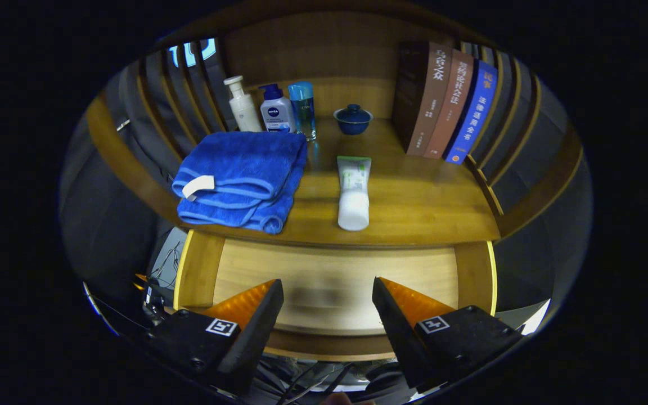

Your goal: Pull open the drawer, take out the items inside it, and place them on the countertop above the cabinet.

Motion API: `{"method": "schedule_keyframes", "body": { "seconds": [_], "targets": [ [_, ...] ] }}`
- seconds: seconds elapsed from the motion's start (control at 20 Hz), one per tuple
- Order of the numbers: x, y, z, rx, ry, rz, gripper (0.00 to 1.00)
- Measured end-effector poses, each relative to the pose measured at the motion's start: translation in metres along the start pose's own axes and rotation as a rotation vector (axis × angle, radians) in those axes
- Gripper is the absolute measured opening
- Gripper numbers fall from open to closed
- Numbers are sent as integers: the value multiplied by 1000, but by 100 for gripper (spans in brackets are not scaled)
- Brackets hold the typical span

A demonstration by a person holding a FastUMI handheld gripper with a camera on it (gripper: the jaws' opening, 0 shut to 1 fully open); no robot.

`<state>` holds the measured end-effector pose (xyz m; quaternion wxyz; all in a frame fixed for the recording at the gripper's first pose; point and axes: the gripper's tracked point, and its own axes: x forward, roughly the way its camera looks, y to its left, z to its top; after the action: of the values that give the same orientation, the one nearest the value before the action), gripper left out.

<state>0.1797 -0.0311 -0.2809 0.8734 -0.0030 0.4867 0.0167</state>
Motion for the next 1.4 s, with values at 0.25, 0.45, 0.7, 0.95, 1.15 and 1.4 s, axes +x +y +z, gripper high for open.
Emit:
{"method": "schedule_keyframes", "body": {
  "seconds": [0.25, 0.45, 0.7, 0.95, 1.15, 1.4],
  "targets": [
    [-34, 7, -42, -20, -101, 5, 100],
    [-67, 15, -63, -42, -294, 4, 100],
    [-83, 19, -88, -68, -534, -37, 100],
    [-69, 34, -110, -84, -708, -38, 100],
    [-41, 30, -127, -53, -762, -45, 99],
    [-7, 14, -124, 2, -786, -58, 99]
  ]
}}
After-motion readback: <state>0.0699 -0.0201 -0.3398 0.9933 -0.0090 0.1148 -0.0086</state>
